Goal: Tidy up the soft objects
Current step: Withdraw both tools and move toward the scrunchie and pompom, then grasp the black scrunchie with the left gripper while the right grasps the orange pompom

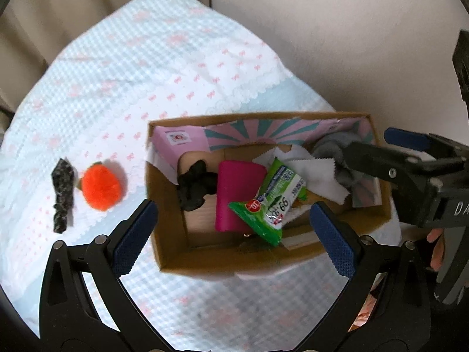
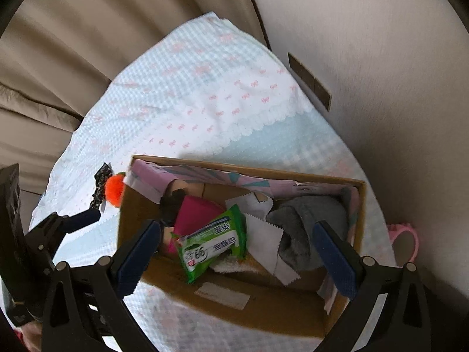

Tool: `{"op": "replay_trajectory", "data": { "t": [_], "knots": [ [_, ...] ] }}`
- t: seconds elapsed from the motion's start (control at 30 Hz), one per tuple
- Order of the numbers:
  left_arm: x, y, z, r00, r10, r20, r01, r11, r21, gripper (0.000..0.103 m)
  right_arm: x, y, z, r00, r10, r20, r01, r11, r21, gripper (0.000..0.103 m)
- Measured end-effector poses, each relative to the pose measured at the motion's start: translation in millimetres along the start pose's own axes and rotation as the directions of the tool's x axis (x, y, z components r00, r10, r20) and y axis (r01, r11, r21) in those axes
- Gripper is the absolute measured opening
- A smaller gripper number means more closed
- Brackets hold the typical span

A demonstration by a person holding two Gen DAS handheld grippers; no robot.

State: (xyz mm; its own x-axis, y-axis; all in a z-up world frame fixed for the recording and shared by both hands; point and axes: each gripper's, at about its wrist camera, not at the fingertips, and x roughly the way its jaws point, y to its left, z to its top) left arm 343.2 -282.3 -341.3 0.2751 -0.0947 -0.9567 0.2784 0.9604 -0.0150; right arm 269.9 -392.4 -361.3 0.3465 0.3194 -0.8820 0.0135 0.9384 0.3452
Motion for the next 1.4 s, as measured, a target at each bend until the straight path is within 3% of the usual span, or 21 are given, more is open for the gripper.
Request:
{"op": "replay_trajectory", "data": {
  "t": [0.37, 0.67, 0.83, 1.03, 1.33, 1.4],
  "knots": [
    [-116.9, 7.5, -30.0, 0.984, -0.007, 0.176, 0.011, 1.0, -0.021, 0.103, -104.1, 55.9, -31.7, 0.979, -0.096, 0.18, 0.105, 0.994, -0.042, 0.103],
    [-206.5, 35.5, -84.6, 0.948, -0.013, 0.319, 0.011, 1.0, 0.008, 0.103, -182.4, 123.0, -87.8, 0.924, -0.16, 0.347, 0.179, 0.984, -0.023, 0.103],
    [-237.3, 71.9, -120.0, 0.932, -0.005, 0.363, 0.007, 1.0, -0.004, 0.103, -211.1, 168.1, -120.8, 0.865, -0.256, 0.432, 0.269, 0.963, 0.03, 0.103],
    [-260.6, 129.9, -155.6, 0.915, 0.003, 0.403, 0.009, 1.0, -0.027, 0.103, -220.5, 222.4, -147.7, 0.827, -0.26, 0.499, 0.29, 0.957, 0.018, 0.103],
    [-269.9, 220.1, -181.4, 0.894, 0.022, 0.448, -0.005, 0.999, -0.039, 0.103, -198.9, 290.4, -163.2, 0.816, -0.256, 0.518, 0.267, 0.962, 0.054, 0.103],
    [-262.0, 243.8, -181.6, 0.896, 0.026, 0.444, -0.009, 0.999, -0.04, 0.103, -184.9, 304.5, -161.2, 0.815, -0.256, 0.52, 0.262, 0.963, 0.064, 0.103]
  ]
}}
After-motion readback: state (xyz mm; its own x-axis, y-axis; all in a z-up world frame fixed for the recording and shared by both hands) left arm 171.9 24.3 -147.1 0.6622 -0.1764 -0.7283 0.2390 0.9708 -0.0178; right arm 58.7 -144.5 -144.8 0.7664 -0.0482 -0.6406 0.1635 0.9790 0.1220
